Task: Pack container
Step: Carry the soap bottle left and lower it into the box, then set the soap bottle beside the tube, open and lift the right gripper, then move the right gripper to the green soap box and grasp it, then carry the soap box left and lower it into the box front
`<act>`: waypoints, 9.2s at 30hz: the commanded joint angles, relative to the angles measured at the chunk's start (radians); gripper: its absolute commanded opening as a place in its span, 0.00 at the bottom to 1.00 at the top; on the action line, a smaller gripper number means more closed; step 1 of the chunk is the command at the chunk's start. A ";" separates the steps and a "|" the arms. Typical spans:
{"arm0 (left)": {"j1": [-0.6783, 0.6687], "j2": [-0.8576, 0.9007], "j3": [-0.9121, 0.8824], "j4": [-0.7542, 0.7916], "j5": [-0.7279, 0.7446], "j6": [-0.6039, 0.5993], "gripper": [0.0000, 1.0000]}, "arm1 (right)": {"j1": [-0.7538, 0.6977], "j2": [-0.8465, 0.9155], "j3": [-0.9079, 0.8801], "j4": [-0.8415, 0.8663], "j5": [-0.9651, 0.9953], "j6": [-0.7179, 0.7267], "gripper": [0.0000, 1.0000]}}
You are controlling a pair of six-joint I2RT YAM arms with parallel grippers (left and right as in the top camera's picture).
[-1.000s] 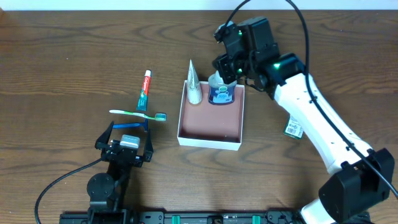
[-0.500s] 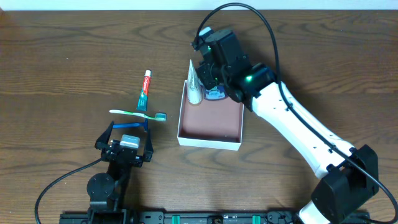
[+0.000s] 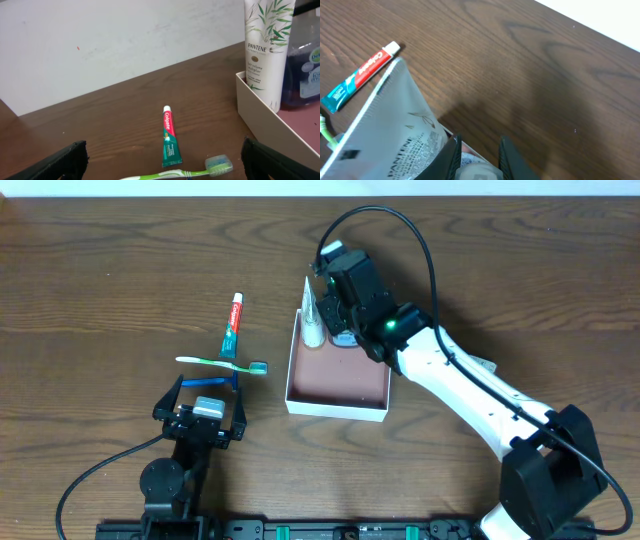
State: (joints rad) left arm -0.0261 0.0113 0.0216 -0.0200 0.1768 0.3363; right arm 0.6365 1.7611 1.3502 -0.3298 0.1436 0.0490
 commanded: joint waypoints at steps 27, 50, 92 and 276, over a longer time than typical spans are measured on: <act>0.005 -0.001 -0.018 -0.032 0.014 -0.009 0.98 | 0.005 -0.008 -0.025 0.094 0.026 0.018 0.02; 0.005 -0.001 -0.018 -0.032 0.014 -0.009 0.98 | -0.002 0.063 -0.025 0.116 0.026 0.032 0.41; 0.005 -0.001 -0.018 -0.032 0.014 -0.009 0.98 | -0.095 -0.383 -0.024 -0.531 -0.005 0.231 0.60; 0.005 -0.001 -0.018 -0.032 0.014 -0.009 0.98 | -0.303 -0.054 -0.172 -0.092 -0.505 0.439 0.71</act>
State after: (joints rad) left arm -0.0261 0.0113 0.0216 -0.0200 0.1768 0.3367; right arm 0.3248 1.7081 1.1679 -0.4152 -0.3107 0.5106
